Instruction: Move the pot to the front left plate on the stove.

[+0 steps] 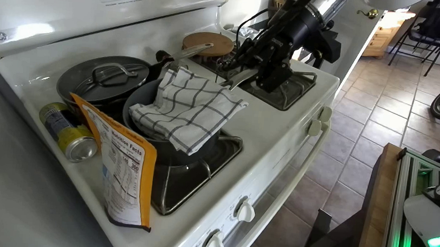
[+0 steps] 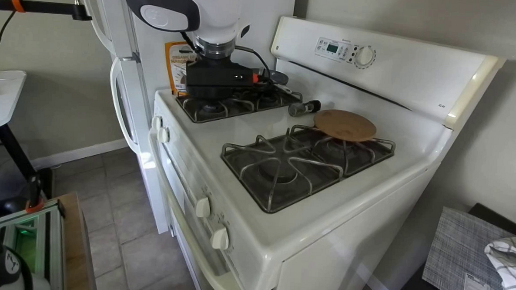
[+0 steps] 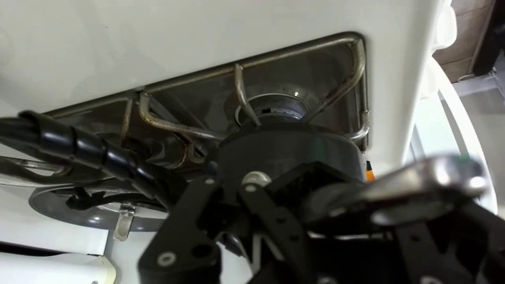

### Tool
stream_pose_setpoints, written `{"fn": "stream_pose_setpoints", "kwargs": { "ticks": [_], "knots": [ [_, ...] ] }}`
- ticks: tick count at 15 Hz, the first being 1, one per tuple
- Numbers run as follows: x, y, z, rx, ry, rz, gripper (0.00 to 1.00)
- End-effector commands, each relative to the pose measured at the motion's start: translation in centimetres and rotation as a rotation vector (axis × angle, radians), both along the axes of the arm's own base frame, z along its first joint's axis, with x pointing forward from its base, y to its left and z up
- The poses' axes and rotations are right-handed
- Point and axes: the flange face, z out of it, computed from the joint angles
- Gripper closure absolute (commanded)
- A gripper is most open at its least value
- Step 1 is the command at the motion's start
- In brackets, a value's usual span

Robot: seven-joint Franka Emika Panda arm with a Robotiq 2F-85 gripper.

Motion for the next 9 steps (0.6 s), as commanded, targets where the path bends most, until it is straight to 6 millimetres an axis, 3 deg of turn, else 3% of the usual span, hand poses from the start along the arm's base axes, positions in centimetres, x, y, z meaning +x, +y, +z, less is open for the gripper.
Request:
{"fn": "stream_pose_setpoints", "kwargs": {
  "ticks": [1, 6, 7, 9],
  "knots": [
    [1.00, 0.25, 1.38, 0.053, -0.014, 0.006, 1.00],
    [1.50, 0.58, 1.05, 0.047, 0.026, 0.014, 1.00],
    [1.57, 0.62, 0.99, 0.043, 0.034, 0.019, 0.74],
    [1.71, 0.66, 1.00, 0.039, 0.048, 0.020, 0.66]
  ]
}}
